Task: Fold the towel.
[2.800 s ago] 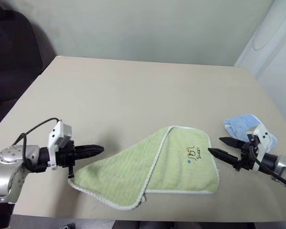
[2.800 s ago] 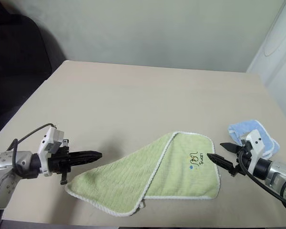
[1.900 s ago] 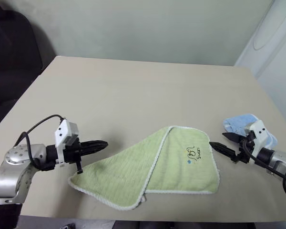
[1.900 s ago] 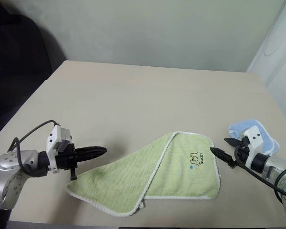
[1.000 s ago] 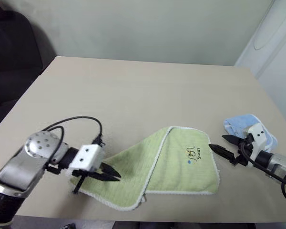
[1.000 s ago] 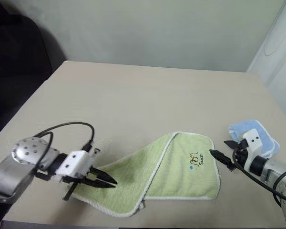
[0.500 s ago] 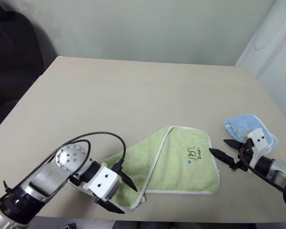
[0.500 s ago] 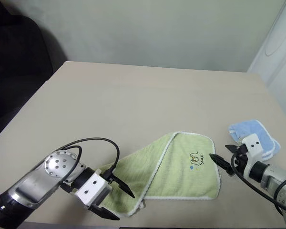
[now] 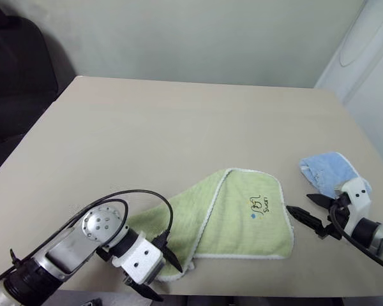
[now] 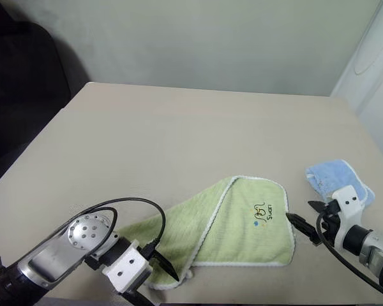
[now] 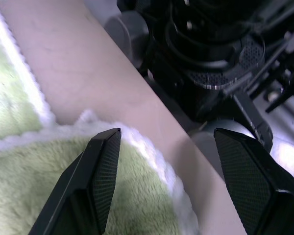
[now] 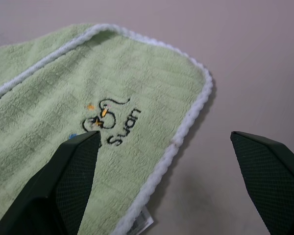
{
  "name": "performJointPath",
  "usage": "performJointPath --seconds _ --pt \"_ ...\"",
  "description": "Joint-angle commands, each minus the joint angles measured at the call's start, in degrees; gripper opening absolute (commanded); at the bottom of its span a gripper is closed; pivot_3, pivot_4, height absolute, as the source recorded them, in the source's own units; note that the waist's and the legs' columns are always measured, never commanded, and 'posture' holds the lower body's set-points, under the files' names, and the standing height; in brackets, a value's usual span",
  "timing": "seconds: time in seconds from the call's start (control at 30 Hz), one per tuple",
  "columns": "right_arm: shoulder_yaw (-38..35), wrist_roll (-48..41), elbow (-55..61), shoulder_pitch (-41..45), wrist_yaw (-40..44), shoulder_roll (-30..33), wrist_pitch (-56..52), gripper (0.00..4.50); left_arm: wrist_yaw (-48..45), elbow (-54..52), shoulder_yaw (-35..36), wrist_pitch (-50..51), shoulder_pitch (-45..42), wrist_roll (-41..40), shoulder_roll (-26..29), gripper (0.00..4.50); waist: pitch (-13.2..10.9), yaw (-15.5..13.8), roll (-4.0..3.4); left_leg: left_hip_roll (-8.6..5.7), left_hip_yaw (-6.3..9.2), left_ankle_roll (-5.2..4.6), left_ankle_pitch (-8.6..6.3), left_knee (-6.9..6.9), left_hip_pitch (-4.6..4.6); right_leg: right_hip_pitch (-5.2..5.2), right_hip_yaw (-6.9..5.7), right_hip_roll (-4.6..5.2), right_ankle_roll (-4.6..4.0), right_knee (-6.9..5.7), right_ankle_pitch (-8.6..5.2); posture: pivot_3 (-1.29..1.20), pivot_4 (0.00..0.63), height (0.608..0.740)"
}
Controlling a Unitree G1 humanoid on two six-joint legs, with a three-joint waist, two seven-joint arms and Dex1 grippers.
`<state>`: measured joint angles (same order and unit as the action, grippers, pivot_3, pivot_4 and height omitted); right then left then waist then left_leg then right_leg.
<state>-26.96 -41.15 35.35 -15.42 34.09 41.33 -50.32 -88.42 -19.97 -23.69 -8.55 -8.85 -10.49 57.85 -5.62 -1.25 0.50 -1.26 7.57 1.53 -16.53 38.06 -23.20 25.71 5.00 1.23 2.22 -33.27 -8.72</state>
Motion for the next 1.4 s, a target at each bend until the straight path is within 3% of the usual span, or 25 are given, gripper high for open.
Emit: performJointPath --seconds 0.03,0.37,0.47,0.53,0.57,1.1,1.23,1.4 --pt "-2.7 -1.5 2.8 -0.8 -1.0 -0.2 0.0 4.5 -0.1 -0.4 -0.5 -1.0 0.3 1.7 -0.2 3.29 0.0 0.0 -0.02 0.0 0.0 0.0 0.0 0.0 0.0 0.0 0.0 0.0 0.0 0.0 0.0 0.0 0.15 0.74" --pt "-3.0 -2.2 3.3 -1.4 -2.0 -0.2 0.0 4.5 1.1 -0.5 2.0 4.0 -0.8 -1.0 -0.8 3.29 0.0 0.0 -0.04 0.0 0.0 -0.02 -0.06 0.0 -0.03 0.04 0.0 0.0 0.0 0.0 0.0 0.0 0.15 0.74" --pt "-2.6 -2.1 3.1 -1.3 -2.2 -0.2 0.3 4.5 1.4 -0.4 3.1 3.9 -0.9 -0.8 -0.2 3.82 0.1 0.0 -0.06 0.0 0.0 -0.02 -0.07 0.0 -0.03 0.04 0.0 0.0 0.0 0.0 0.0 0.0 0.15 0.74" --pt "-2.3 -2.0 2.9 -1.1 -2.2 -0.2 0.4 4.5 2.1 -0.2 3.4 2.8 -1.0 0.3 -0.5 4.43 0.1 0.0 -0.07 0.0 0.0 -0.02 -0.07 0.0 -0.03 0.04 0.0 0.0 0.0 0.0 0.0 0.0 0.15 0.74" --pt "-2.0 -1.9 2.7 -0.8 -2.3 -0.2 0.4 4.5 2.3 -0.1 3.3 2.5 -1.2 0.9 -0.7 4.48 0.1 0.0 -0.07 0.0 0.0 -0.02 -0.07 0.0 -0.03 0.04 0.0 0.0 0.0 0.0 0.0 0.0 0.15 0.74" --pt "-0.9 -1.3 2.3 0.0 -2.9 -0.5 1.1 4.5 6.4 3.9 0.9 -2.1 -1.3 9.4 -3.5 4.48 0.3 0.0 -0.43 -0.02 -0.01 -0.02 -0.07 0.0 -0.01 0.0 0.01 0.02 0.0 0.0 0.0 0.0 0.15 0.74" --pt "-0.9 -1.2 2.2 0.4 -3.0 -0.6 1.3 4.5 7.0 5.6 0.8 -3.8 -1.8 10.7 -3.6 3.68 0.5 -0.2 -0.82 -0.03 -0.01 -0.03 -0.08 0.0 -0.01 -0.01 0.02 0.03 0.01 0.0 -0.01 0.0 0.15 0.74" --pt "-0.2 -1.0 1.8 1.3 -3.3 -0.7 1.6 4.5 6.9 7.3 0.7 -4.3 -3.0 10.5 -3.9 2.02 0.5 -0.6 -1.12 -0.06 -0.02 -0.14 -0.14 0.0 0.01 0.04 0.14 0.06 0.08 0.09 -0.05 0.0 0.15 0.74"
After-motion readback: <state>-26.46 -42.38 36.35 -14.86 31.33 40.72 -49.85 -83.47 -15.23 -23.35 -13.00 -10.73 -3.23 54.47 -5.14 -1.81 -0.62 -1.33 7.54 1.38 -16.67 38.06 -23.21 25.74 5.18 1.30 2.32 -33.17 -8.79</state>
